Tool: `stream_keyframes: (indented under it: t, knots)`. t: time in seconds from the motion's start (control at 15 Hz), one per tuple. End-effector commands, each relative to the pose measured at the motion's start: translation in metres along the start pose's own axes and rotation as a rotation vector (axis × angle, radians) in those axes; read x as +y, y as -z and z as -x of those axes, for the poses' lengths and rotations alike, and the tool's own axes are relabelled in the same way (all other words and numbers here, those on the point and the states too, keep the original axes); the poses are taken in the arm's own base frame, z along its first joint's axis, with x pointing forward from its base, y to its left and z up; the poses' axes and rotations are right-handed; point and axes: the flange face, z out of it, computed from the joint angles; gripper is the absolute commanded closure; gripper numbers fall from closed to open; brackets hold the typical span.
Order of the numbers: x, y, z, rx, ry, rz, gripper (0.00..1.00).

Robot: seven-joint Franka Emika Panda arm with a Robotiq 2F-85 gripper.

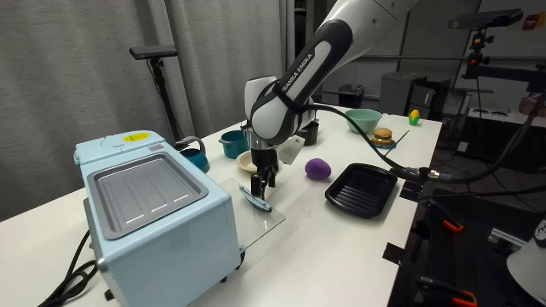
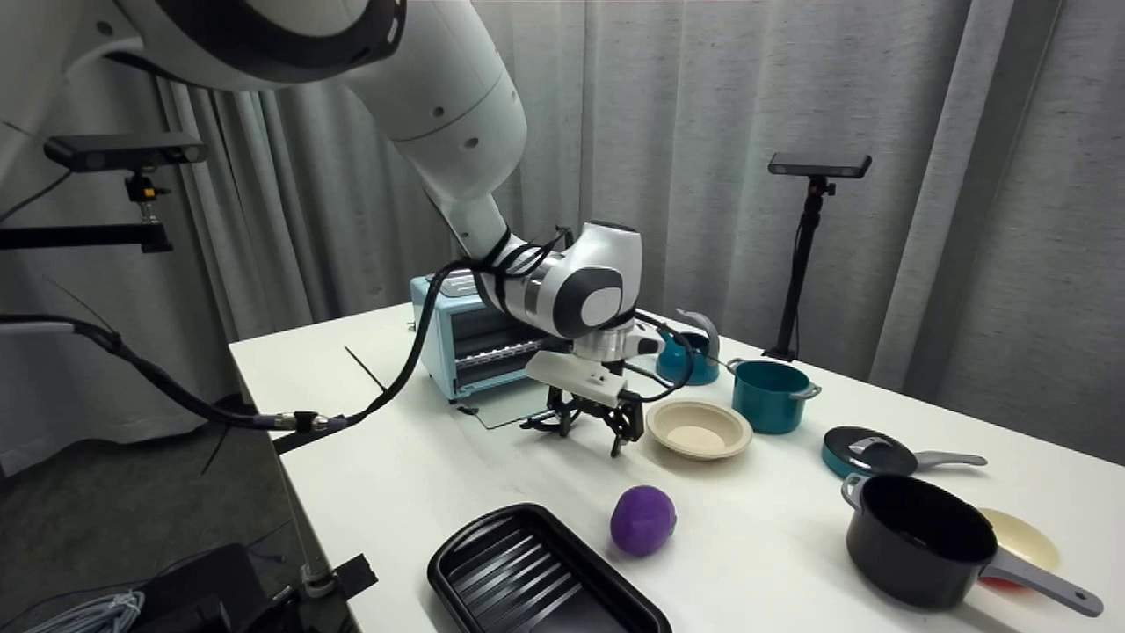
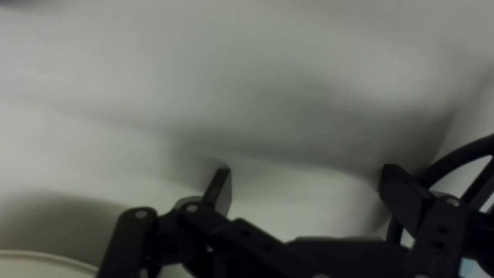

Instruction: Close the toaster oven door

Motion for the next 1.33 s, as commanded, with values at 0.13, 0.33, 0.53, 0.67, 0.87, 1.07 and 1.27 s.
stream_keyframes:
  t: [0.13,0.33,0.53,0.67,0.87,1.07,1.27]
  knots:
    - [-0.113,-0.023,0.015,0.021,0.074,-0.015,0.0]
    - [-0.143,-0.029,0.029,0.055,0.06,0.043,0.0]
    - [-0.129,-0.007,0.025,0.041,0.068,0.038,0.0]
    - [-0.131,-0.007,0.026,0.044,0.065,0.039,0.0]
    - [-0.131,-0.007,0.026,0.045,0.065,0.039,0.0]
    - [-0.134,0.003,0.029,0.084,0.071,0.037,0.0]
    - [-0.141,0.021,0.039,0.17,0.082,0.037,0.0]
